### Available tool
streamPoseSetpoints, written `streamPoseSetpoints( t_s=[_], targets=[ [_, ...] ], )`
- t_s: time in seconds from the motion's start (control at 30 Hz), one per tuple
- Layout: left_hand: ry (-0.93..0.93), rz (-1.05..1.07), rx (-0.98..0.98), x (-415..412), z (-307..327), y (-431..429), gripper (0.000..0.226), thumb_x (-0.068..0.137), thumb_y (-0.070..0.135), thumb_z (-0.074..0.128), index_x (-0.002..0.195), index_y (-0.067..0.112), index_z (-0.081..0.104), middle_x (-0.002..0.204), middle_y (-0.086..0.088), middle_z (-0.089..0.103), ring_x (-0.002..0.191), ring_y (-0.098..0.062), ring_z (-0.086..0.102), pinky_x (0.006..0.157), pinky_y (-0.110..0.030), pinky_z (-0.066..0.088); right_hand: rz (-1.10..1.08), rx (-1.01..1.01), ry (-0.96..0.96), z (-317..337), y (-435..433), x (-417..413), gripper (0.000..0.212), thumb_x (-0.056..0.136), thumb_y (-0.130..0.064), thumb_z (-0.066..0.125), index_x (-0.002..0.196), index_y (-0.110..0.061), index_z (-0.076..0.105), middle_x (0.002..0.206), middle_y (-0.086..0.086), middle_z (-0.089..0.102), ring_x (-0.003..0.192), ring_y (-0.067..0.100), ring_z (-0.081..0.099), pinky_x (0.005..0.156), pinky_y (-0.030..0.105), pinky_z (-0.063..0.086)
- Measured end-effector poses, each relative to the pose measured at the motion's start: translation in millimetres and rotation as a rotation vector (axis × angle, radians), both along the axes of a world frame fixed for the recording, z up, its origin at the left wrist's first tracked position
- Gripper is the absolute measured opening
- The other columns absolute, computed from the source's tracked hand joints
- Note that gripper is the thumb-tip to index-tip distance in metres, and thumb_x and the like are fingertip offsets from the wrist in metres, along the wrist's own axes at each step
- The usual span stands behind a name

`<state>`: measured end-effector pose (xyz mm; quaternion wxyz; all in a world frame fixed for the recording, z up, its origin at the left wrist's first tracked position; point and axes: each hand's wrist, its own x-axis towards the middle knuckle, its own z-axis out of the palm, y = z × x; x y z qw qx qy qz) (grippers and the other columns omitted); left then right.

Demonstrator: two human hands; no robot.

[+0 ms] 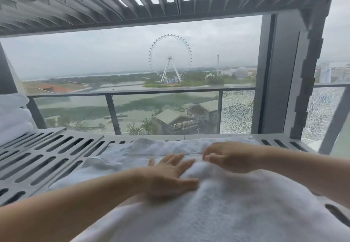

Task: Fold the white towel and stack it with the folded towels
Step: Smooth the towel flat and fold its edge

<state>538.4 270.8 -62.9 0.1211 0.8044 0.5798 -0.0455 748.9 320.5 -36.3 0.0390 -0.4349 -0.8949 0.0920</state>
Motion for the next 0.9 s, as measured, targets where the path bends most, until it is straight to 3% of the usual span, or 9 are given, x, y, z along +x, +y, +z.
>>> streamPoseSetpoints(
  t_s=[0.1,0.2,0.3,0.43,0.5,0.6,0.73,0.9],
  targets=[
    [-0.032,0.011,0.071,7,19,20,0.053,0.09,0.064,0.023,0.135,0.041,0.035,0.149,-0.001,0.029,0.137,-0.022,0.025,0.111,-0.054,0.02,-0.06,0.189,0.158,-3,13,-4,0.019,0.09,-0.032,0.047,0.097,-0.028,0.064,0.092,-0.01,0.064,0.079,0.008,0.053,0.065,0.024,0.036],
    [-0.043,0.06,0.321,22,32,49,0.043,0.097,0.046,0.028,0.109,0.021,0.061,0.112,-0.004,0.062,0.105,-0.024,0.056,0.086,-0.037,0.046,-0.121,0.264,0.308,-18,28,-11,0.015,0.084,-0.022,0.053,0.087,-0.025,0.067,0.081,-0.007,0.067,0.068,0.009,0.053,0.064,0.025,0.042],
    [0.079,0.074,0.54,36,24,73,0.024,0.094,0.031,0.039,0.101,0.025,0.062,0.105,-0.001,0.065,0.095,-0.024,0.06,0.067,-0.028,0.042,-0.192,0.244,0.406,-26,36,-16,0.012,0.08,-0.022,0.055,0.081,-0.026,0.066,0.073,-0.007,0.064,0.068,0.011,0.056,0.068,0.027,0.047],
    [-0.215,0.047,0.566,37,4,90,0.018,0.09,0.026,0.046,0.101,0.022,0.059,0.109,-0.002,0.06,0.102,-0.023,0.058,0.08,-0.031,0.047,-0.191,0.258,0.443,-32,38,-13,0.012,0.079,-0.023,0.054,0.082,-0.025,0.066,0.07,-0.009,0.059,0.07,0.012,0.056,0.069,0.028,0.048],
    [-0.252,0.019,0.541,28,-3,93,0.026,0.09,0.028,0.049,0.114,0.023,0.056,0.123,-0.001,0.054,0.115,-0.021,0.049,0.095,-0.035,0.042,-0.183,0.264,0.443,-33,38,-13,0.014,0.08,-0.021,0.054,0.086,-0.024,0.066,0.076,-0.006,0.058,0.075,0.013,0.055,0.074,0.029,0.047],
    [-0.218,0.085,0.48,19,-9,93,0.044,0.09,0.036,0.046,0.134,0.028,0.042,0.14,0.003,0.044,0.129,-0.018,0.039,0.105,-0.039,0.034,-0.191,0.268,0.422,-35,41,-13,0.024,0.081,-0.02,0.053,0.103,-0.022,0.06,0.103,0.0,0.054,0.094,0.018,0.055,0.084,0.03,0.045],
    [-0.256,0.122,0.461,21,-11,93,0.048,0.091,0.036,0.046,0.136,0.025,0.038,0.14,0.001,0.044,0.128,-0.02,0.04,0.105,-0.04,0.034,-0.233,0.246,0.374,-36,45,-13,0.047,0.083,-0.022,0.049,0.13,-0.017,0.045,0.135,0.003,0.044,0.121,0.019,0.045,0.101,0.032,0.037],
    [-0.31,0.126,0.527,19,-13,95,0.047,0.088,0.034,0.05,0.133,0.022,0.042,0.132,-0.001,0.046,0.124,-0.019,0.041,0.103,-0.038,0.036,-0.235,0.202,0.302,-38,49,-13,0.054,0.085,-0.027,0.043,0.138,-0.019,0.036,0.144,0.001,0.041,0.131,0.017,0.036,0.109,0.031,0.029]
  ],
)
